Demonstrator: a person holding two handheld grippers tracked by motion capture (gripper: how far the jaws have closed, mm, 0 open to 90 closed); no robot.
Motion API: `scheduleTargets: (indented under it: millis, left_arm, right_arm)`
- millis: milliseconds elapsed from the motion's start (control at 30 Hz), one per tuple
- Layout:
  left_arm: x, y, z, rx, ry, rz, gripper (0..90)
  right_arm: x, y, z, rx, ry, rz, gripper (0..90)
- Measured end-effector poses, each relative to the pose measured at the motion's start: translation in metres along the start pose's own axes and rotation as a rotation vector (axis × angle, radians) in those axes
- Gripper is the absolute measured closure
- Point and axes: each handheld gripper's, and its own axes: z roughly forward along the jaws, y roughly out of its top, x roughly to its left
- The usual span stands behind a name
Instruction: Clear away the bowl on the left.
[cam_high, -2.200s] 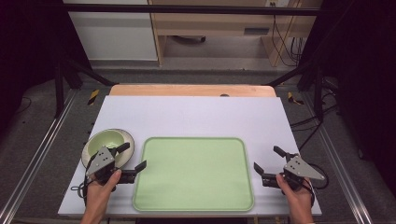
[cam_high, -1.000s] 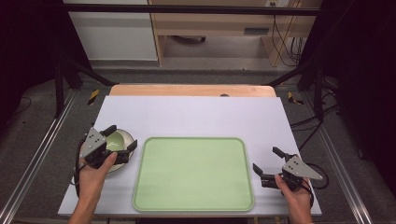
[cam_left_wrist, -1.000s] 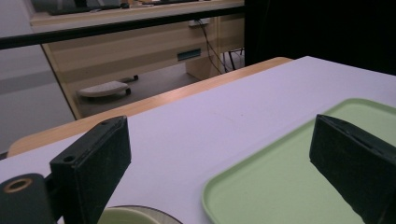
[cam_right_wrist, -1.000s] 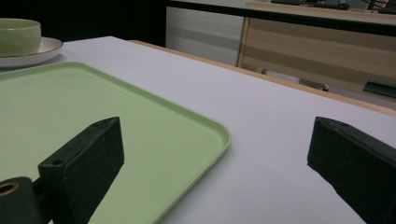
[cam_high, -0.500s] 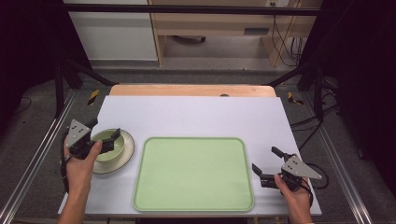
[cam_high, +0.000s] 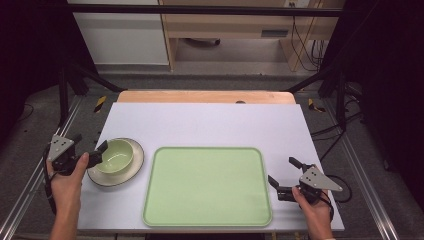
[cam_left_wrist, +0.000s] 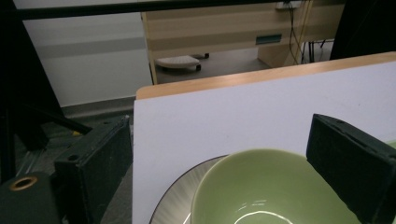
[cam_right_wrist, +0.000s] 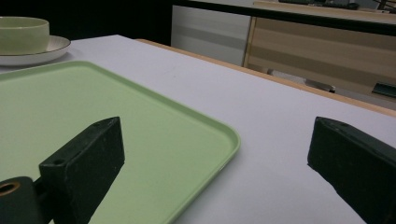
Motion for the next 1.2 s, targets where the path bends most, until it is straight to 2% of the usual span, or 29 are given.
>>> scheduleTargets:
  millis: [367, 633, 900, 1200]
  left_arm:
    - [0.001, -0.008, 0.006, 0.060, 0.008, -0.006, 6.0]
    - [0.004, -0.011, 0.008, 0.100, 0.018, -0.039, 7.3]
    - [0.006, -0.015, 0.010, 0.145, 0.020, -0.053, 14.4]
    - [0.009, -0.018, 0.013, 0.205, 0.043, -0.102, 20.4]
  right_arm:
    - [-0.001, 0.000, -0.001, -0.001, -0.002, 0.000, 3.9]
    - [-0.001, 0.000, -0.001, 0.003, -0.003, -0.002, 3.9]
    - [-0.001, -0.001, -0.001, 0.007, -0.001, -0.002, 4.0]
    - [-0.001, -0.001, 0.000, 0.016, -0.001, -0.005, 4.0]
